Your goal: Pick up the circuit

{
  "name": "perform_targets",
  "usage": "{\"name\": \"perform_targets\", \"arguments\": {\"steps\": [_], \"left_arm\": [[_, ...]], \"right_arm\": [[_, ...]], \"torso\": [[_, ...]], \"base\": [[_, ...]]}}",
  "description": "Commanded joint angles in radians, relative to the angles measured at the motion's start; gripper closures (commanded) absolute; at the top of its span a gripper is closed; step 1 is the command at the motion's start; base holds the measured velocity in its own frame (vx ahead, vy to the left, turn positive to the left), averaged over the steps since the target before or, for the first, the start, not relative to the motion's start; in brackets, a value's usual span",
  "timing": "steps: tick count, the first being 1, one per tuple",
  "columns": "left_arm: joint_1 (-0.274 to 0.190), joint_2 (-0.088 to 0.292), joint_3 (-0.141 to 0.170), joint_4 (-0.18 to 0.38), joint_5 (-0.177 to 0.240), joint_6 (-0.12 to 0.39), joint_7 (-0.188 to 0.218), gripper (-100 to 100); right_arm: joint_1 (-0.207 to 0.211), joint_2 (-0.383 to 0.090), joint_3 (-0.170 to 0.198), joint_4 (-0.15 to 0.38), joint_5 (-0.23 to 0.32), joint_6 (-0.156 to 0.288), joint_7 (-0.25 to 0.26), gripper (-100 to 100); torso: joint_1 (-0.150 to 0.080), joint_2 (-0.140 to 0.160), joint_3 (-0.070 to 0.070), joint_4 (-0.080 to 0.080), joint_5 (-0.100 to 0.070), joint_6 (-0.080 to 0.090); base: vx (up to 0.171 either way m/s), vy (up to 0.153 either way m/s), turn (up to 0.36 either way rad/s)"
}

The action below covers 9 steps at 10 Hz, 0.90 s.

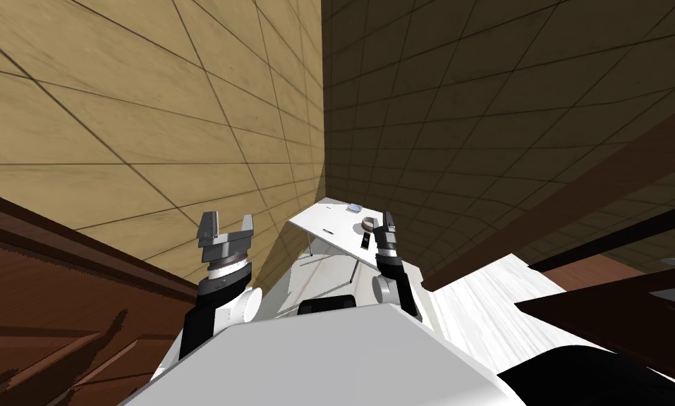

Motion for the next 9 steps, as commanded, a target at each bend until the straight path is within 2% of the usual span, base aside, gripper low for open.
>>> {"name": "perform_targets", "arguments": {"steps": [1, 4, 5, 7, 8, 9], "left_arm": [[0.000, 0.000, 0.000, 0.000, 0.000, 0.000, 0.000, 0], [0.000, 0.000, 0.000, 0.000, 0.000, 0.000, 0.000, 0], [0.000, 0.000, 0.000, 0.000, 0.000, 0.000, 0.000, 0], [0.000, 0.000, 0.000, 0.000, 0.000, 0.000, 0.000, 0], [0.000, 0.000, 0.000, 0.000, 0.000, 0.000, 0.000, 0], [0.000, 0.000, 0.000, 0.000, 0.000, 0.000, 0.000, 0]], "right_arm": [[-0.001, -0.038, -0.004, -0.004, 0.001, -0.002, 0.009, -100], [-0.003, -0.130, -0.015, -0.013, 0.005, -0.010, 0.051, -100], [-0.003, -0.142, -0.015, -0.013, 0.005, -0.010, 0.051, -100], [-0.004, -0.209, -0.021, -0.017, 0.011, -0.017, 0.098, -100], [-0.004, -0.231, -0.021, -0.017, 0.011, -0.017, 0.098, -100], [-0.003, -0.265, -0.024, -0.018, 0.015, -0.020, 0.128, -100]], "torso": [[0.000, 0.000, 0.000, 0.000, 0.000, 0.000], [-0.002, 0.002, 0.001, 0.001, 0.000, 0.000], [-0.003, 0.003, 0.002, 0.001, -0.001, 0.000], [-0.002, 0.002, 0.001, 0.000, 0.000, 0.000], [-0.003, 0.003, 0.002, 0.001, -0.001, 0.000], [-0.003, 0.002, 0.001, 0.001, -0.001, 0.000]], "base": [[-0.011, -0.007, 0.008], [-0.036, -0.029, 0.027], [-0.029, -0.035, 0.010], [-0.035, -0.029, 0.051], [-0.034, -0.034, 0.021], [-0.024, -0.030, 0.046]]}}
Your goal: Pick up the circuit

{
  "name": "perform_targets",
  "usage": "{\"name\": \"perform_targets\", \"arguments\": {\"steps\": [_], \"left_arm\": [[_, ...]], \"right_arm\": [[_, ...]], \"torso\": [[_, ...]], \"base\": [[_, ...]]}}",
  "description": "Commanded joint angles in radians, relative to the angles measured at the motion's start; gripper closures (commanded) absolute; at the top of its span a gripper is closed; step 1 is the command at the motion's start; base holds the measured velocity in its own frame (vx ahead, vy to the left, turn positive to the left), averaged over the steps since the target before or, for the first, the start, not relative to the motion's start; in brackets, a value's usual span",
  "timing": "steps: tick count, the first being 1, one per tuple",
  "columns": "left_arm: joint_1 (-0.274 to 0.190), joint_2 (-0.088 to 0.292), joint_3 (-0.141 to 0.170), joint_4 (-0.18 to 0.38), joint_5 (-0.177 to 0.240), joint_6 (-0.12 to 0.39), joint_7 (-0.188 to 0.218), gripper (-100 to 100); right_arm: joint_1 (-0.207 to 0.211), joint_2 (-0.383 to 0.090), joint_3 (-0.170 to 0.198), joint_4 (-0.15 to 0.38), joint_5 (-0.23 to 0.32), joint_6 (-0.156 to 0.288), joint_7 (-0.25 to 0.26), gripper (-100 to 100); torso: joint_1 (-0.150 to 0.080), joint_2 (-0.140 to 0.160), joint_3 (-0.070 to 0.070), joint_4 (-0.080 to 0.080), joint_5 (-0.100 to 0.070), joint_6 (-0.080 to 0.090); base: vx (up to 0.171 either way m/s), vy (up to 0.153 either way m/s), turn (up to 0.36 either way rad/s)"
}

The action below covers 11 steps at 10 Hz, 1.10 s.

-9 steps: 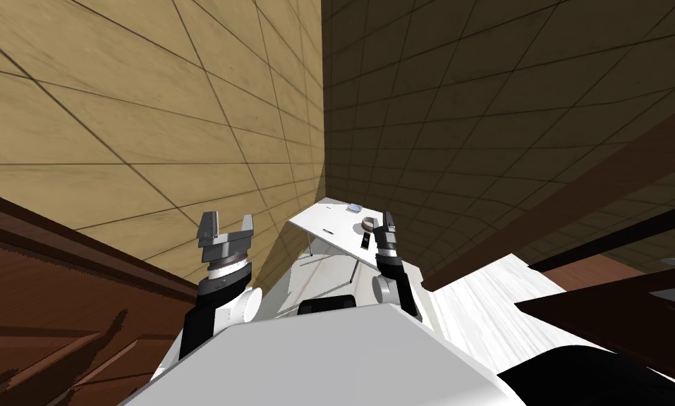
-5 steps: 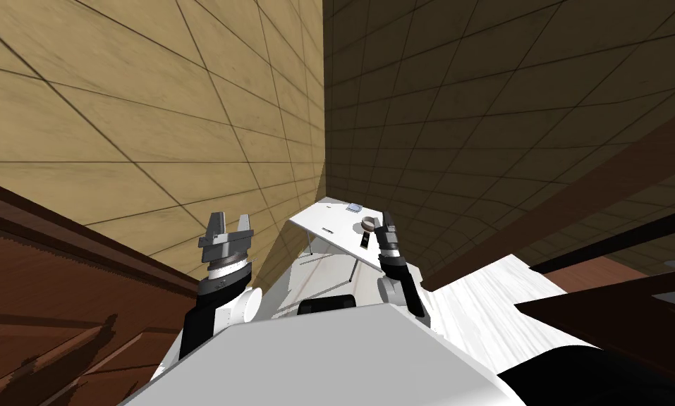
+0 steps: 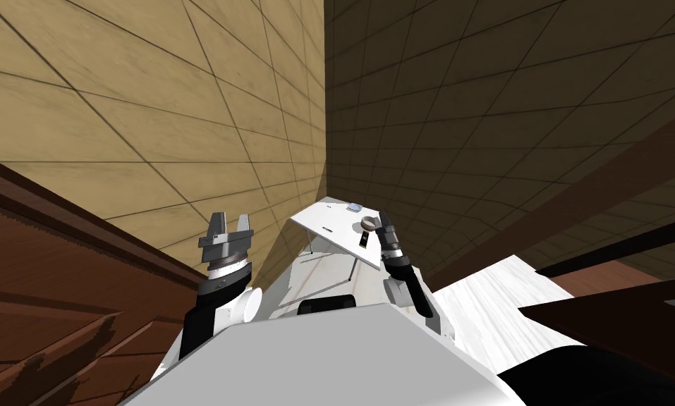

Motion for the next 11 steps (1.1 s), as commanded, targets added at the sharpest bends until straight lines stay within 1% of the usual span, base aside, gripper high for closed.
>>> {"name": "perform_targets", "arguments": {"steps": [1, 2, 3, 4, 5, 6, 7, 8, 9, 10, 11], "left_arm": [[0.000, 0.000, 0.000, 0.000, 0.000, 0.000, 0.000, 0], [0.000, 0.000, 0.000, 0.000, 0.000, 0.000, 0.000, 0], [0.000, 0.000, 0.000, 0.000, 0.000, 0.000, 0.000, 0], [0.000, 0.000, 0.000, 0.000, 0.000, 0.000, 0.000, 0], [0.000, 0.000, 0.000, 0.000, 0.000, 0.000, 0.000, 0], [0.000, 0.000, 0.000, 0.000, 0.000, 0.000, 0.000, 0], [0.000, 0.000, 0.000, 0.000, 0.000, 0.000, 0.000, 0], [0.000, 0.000, 0.000, 0.000, 0.000, 0.000, 0.000, 0], [0.000, 0.000, 0.000, 0.000, 0.000, 0.000, 0.000, 0], [0.000, 0.000, 0.000, 0.000, 0.000, 0.000, 0.000, 0], [0.000, 0.000, 0.000, 0.000, 0.000, 0.000, 0.000, 0]], "right_arm": [[0.001, -0.036, -0.002, 0.000, 0.002, -0.003, 0.017, -100], [0.001, -0.072, -0.003, 0.000, 0.007, -0.006, 0.049, -100], [0.001, -0.089, -0.003, 0.000, 0.007, -0.006, 0.049, -100], [0.002, -0.126, -0.003, 0.001, 0.013, -0.008, 0.086, -100], [0.002, -0.144, -0.003, 0.001, 0.013, -0.008, 0.086, -100], [0.003, -0.180, -0.001, 0.004, 0.020, -0.010, 0.125, -100], [0.003, -0.201, -0.001, 0.004, 0.020, -0.010, 0.125, -100], [0.005, -0.236, 0.002, 0.008, 0.028, -0.012, 0.167, -100], [0.005, -0.260, 0.002, 0.008, 0.028, -0.012, 0.167, -100], [0.006, -0.294, 0.007, 0.013, 0.037, -0.012, 0.210, -100], [0.006, -0.320, 0.007, 0.013, 0.037, -0.012, 0.213, -100]], "torso": [[0.000, 0.000, 0.000, 0.000, 0.000, 0.000], [0.001, 0.000, 0.000, 0.000, 0.000, 0.000], [0.000, 0.000, 0.000, 0.000, 0.000, 0.000], [0.000, 0.000, 0.000, 0.000, 0.000, 0.000], [0.000, 0.000, 0.000, 0.000, 0.000, 0.000], [0.000, 0.000, 0.000, 0.000, 0.000, 0.000], [0.000, 0.000, 0.000, 0.000, 0.000, 0.000], [0.000, -0.001, 0.000, 0.000, 0.000, 0.000], [0.000, 0.000, 0.000, 0.000, 0.000, 0.000], [0.000, -0.001, 0.000, 0.000, 0.000, 0.000], [0.000, -0.001, 0.000, 0.000, 0.000, 0.000]], "base": [[-0.021, -0.021, 0.034], [-0.031, -0.032, 0.083], [-0.028, -0.032, 0.033], [-0.031, -0.033, 0.066], [-0.022, -0.028, 0.052], [-0.024, -0.027, 0.105], [-0.022, -0.028, 0.043], [-0.032, -0.035, 0.102], [-0.024, -0.030, 0.053], [-0.026, -0.030, 0.112], [-0.022, -0.025, 0.066]]}}
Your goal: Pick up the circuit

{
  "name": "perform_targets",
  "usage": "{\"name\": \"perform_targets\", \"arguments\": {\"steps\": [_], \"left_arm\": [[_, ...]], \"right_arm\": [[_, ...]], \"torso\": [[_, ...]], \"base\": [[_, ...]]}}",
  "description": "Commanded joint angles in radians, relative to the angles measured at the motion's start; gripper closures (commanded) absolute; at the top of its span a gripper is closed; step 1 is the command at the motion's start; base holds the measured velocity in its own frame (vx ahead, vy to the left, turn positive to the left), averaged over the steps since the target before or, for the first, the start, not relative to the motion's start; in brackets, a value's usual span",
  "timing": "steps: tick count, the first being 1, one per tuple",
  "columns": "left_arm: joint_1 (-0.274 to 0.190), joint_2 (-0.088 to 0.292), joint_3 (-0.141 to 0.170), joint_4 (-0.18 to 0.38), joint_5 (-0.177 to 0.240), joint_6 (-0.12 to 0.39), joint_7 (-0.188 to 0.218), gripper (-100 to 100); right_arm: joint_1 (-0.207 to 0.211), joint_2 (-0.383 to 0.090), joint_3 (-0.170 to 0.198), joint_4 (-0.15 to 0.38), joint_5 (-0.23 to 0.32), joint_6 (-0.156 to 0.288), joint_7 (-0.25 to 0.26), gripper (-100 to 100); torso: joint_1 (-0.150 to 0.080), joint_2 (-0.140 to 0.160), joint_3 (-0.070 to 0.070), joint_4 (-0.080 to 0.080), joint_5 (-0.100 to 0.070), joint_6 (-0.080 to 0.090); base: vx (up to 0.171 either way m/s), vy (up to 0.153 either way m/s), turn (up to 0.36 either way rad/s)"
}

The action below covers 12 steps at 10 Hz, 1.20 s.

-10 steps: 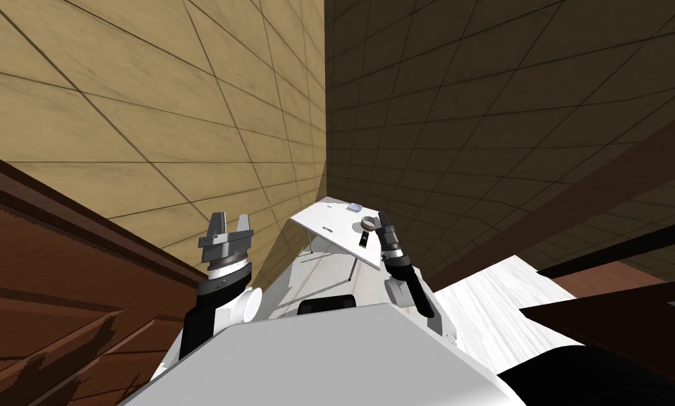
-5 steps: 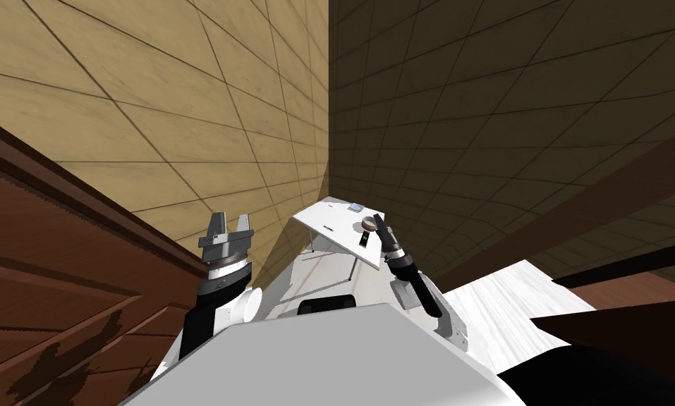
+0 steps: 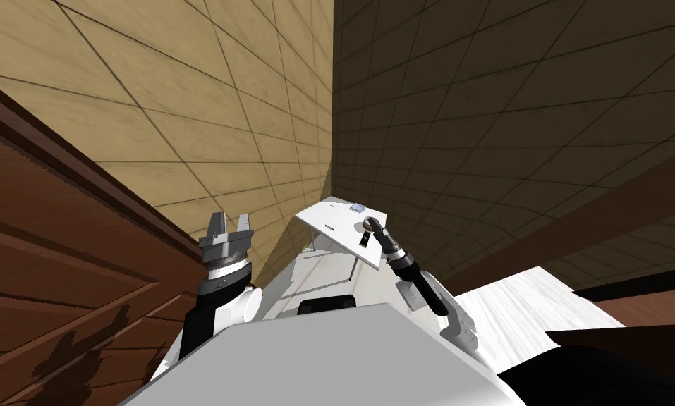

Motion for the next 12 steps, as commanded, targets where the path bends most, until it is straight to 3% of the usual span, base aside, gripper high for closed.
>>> {"name": "perform_targets", "arguments": {"steps": [1, 2, 7, 9, 10, 11, 12], "left_arm": [[0.000, 0.000, 0.000, 0.000, 0.000, 0.000, 0.000, 0], [0.000, 0.000, 0.000, 0.000, 0.000, 0.000, 0.000, 0], [0.000, 0.000, 0.000, 0.000, 0.000, 0.000, 0.000, 0], [0.000, 0.000, 0.000, 0.000, 0.000, 0.000, 0.000, 0], [0.000, 0.000, 0.000, 0.000, 0.000, 0.000, 0.000, 0], [0.000, 0.000, 0.000, 0.000, 0.000, 0.000, 0.000, 0], [0.000, 0.000, 0.000, 0.000, 0.000, 0.000, 0.000, 0]], "right_arm": [[0.004, -0.050, 0.009, 0.004, 0.011, 0.002, 0.050, -100], [0.004, -0.078, 0.009, 0.004, 0.011, 0.002, 0.056, -100], [0.014, -0.225, 0.051, 0.034, 0.045, 0.013, 0.197, -100], [0.014, -0.262, 0.051, 0.034, 0.045, 0.013, 0.211, -100], [0.018, -0.302, 0.071, 0.047, 0.058, 0.020, 0.258, -100], [0.018, -0.321, 0.071, 0.047, 0.058, 0.020, 0.266, -100], [0.023, -0.356, 0.094, 0.061, 0.071, 0.029, 0.304, -100]], "torso": [[0.000, 0.000, 0.000, 0.000, 0.000, 0.000], [0.000, 0.000, 0.000, 0.000, 0.000, 0.000], [0.000, -0.001, -0.001, 0.000, 0.000, 0.000], [0.000, -0.002, -0.001, 0.000, 0.000, 0.000], [0.001, -0.002, -0.001, 0.000, 0.000, 0.000], [0.001, -0.002, -0.001, 0.000, 0.000, 0.000], [0.001, -0.002, -0.001, 0.000, 0.000, 0.000]], "base": [[-0.021, -0.027, 0.120], [-0.015, -0.024, 0.070], [-0.013, -0.024, 0.120], [-0.002, -0.013, 0.049], [0.001, -0.007, 0.184], [0.001, -0.014, 0.096], [0.005, -0.010, 0.194]]}}
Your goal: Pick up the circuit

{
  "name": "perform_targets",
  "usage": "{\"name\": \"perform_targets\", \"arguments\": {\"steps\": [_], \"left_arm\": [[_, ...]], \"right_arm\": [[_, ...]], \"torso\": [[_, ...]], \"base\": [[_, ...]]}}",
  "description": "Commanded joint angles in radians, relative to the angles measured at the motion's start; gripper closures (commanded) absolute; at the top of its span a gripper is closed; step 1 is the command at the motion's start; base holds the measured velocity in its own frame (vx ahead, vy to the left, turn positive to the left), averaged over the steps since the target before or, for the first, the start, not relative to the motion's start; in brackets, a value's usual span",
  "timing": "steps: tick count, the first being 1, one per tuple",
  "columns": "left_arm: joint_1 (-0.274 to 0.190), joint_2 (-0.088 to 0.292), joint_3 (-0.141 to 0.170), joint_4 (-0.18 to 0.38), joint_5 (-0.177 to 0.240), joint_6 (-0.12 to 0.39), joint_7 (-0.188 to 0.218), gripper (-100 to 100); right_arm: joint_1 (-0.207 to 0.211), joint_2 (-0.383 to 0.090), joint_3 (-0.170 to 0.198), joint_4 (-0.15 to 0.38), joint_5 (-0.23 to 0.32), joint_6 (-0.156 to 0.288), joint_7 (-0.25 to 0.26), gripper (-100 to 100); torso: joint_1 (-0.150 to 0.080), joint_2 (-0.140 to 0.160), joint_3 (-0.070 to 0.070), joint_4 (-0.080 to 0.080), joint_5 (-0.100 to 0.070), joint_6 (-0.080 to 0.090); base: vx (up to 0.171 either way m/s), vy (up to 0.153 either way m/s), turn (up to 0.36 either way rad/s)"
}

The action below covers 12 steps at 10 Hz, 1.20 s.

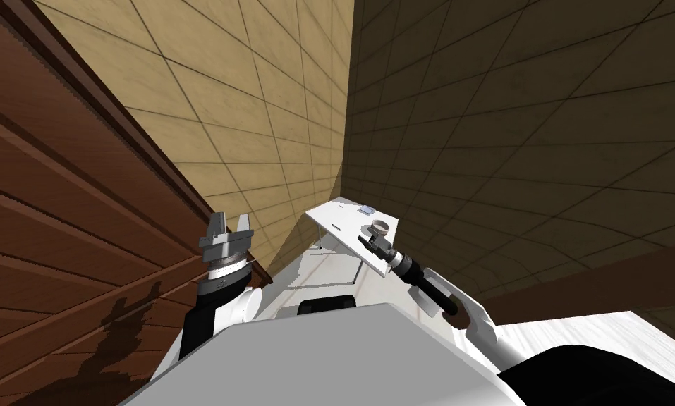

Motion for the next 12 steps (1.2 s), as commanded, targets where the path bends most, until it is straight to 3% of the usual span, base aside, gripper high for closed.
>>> {"name": "perform_targets", "arguments": {"steps": [1, 4, 5, 6, 7, 8, 9, 10, 11, 12], "left_arm": [[0.000, 0.000, 0.000, 0.000, 0.000, 0.000, 0.000, 0], [0.000, 0.000, 0.000, 0.000, 0.000, 0.000, 0.000, 0], [0.000, 0.000, 0.000, 0.000, 0.000, 0.000, 0.000, 0], [0.000, 0.000, 0.000, 0.000, 0.000, 0.000, 0.000, 0], [0.000, 0.000, 0.000, 0.000, 0.000, 0.000, 0.000, 0], [0.000, 0.000, 0.000, 0.000, 0.000, 0.000, 0.000, 0], [0.000, 0.000, 0.000, 0.000, 0.000, 0.000, 0.000, 0], [0.000, 0.000, 0.000, 0.000, 0.000, 0.000, 0.000, 0], [0.000, 0.000, 0.000, 0.000, 0.000, 0.000, 0.000, 0], [0.000, 0.000, 0.000, 0.000, 0.000, 0.000, 0.000, 0]], "right_arm": [[0.008, -0.045, 0.007, 0.006, 0.006, 0.002, 0.041, -100], [0.019, -0.134, 0.063, 0.039, 0.034, 0.023, 0.131, -100], [0.019, -0.160, 0.063, 0.039, 0.034, 0.023, 0.154, -100], [0.025, -0.192, 0.094, 0.059, 0.050, 0.036, 0.186, -100], [0.025, -0.216, 0.094, 0.059, 0.050, 0.036, 0.211, -100], [0.031, -0.247, 0.128, 0.080, 0.065, 0.050, 0.242, -100], [0.031, -0.271, 0.128, 0.080, 0.065, 0.050, 0.268, -100], [0.038, -0.300, 0.163, 0.102, 0.081, 0.064, 0.300, -100], [0.038, -0.325, 0.163, 0.102, 0.081, 0.064, 0.323, -100], [0.046, -0.363, 0.200, 0.125, 0.097, 0.079, 0.351, -100]], "torso": [[0.000, 0.000, 0.000, 0.000, 0.000, 0.000], [0.000, 0.000, 0.000, 0.000, 0.000, 0.001], [0.000, -0.001, 0.000, 0.000, 0.000, 0.000], [0.000, -0.001, -0.001, 0.000, 0.000, 0.001], [0.000, -0.002, -0.001, 0.000, 0.000, 0.000], [0.000, -0.001, -0.001, 0.000, 0.000, 0.001], [0.000, -0.002, -0.001, 0.000, 0.000, 0.000], [0.000, -0.002, -0.001, 0.000, 0.000, 0.001], [0.000, -0.002, -0.001, -0.001, 0.000, 0.000], [0.001, -0.002, -0.001, 0.000, 0.000, 0.001]], "base": [[0.009, -0.014, 0.098], [0.014, -0.008, 0.162], [0.018, -0.008, 0.108], [0.028, -0.005, 0.229], [0.025, -0.009, 0.112], [0.035, -0.008, 0.206], [0.032, -0.009, 0.114], [0.036, -0.003, 0.224], [0.031, -0.007, 0.139], [0.037, -0.003, 0.242]]}}
